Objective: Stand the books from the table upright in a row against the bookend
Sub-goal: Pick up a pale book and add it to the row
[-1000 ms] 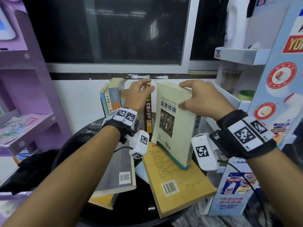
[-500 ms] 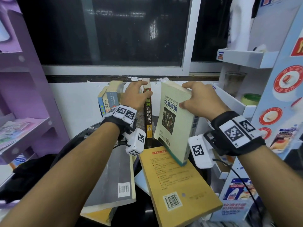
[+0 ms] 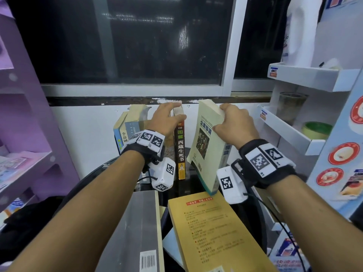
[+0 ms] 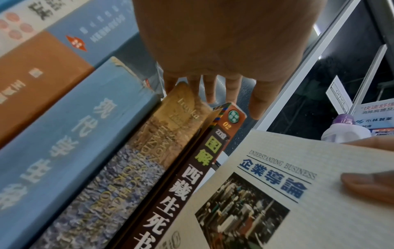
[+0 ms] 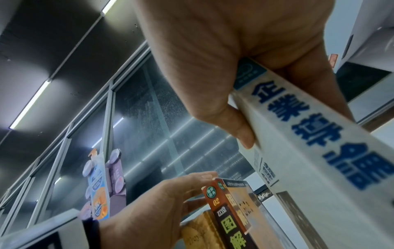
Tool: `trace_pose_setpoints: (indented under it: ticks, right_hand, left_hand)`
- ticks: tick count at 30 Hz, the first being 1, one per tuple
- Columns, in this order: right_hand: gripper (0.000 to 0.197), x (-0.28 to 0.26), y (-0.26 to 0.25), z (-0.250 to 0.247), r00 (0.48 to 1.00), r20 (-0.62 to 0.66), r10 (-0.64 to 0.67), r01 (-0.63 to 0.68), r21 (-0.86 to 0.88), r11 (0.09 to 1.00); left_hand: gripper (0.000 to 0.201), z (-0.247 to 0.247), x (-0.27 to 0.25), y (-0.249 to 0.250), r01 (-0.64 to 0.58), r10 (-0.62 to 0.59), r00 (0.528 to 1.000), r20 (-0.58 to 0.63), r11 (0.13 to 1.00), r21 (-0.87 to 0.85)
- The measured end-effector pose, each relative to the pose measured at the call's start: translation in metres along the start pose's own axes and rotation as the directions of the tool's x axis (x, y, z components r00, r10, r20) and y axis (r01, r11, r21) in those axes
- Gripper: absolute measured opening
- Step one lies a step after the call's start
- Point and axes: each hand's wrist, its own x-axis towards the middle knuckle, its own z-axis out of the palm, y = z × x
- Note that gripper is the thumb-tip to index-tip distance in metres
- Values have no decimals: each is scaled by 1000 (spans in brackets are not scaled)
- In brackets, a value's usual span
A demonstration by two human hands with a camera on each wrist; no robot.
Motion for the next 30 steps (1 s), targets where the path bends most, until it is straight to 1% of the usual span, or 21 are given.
trace_pose_setpoints:
  ticks: [6,11,13,15,20,23,27,30]
  right_hand:
    - [50,24,-5,30,1000,7,7,-7,43,999]
    - [52,40,-11,52,1000,15,-1,0,63,998]
    - [52,45,-13,58,1000,13,-3,2,65,998]
    - [51,50,-17,65,1000,15,-4,3,70,998]
    - [53,58,-24,78,1000,7,-7,7,44,999]
    - [56,60,-24,85,999,39,-16,14,58,998]
    - [60,64,-23,90,998,59,-13,8,88,996]
    - [60,71,-21,91,995,98,-14,4,99,995]
  left_hand:
    - [50,2,15,-28,27,-21,995,95,997,-73]
    - [56,3,20,-40,-46,60,988,139,994,-102]
    - [64,4,21,-42,-51,71,987,142,988,-143]
    - [66,7,23,-45,-41,66,986,151,985,-167]
    - [62,7,28,-51,-26,54,980,189,989,-144]
    - [51,5,30,-53,-39,74,977,199,984,-175]
    - [50,6,31,-56,-58,97,977,191,978,-202]
    - [45,7,31,-56,-62,103,978,182,974,-217]
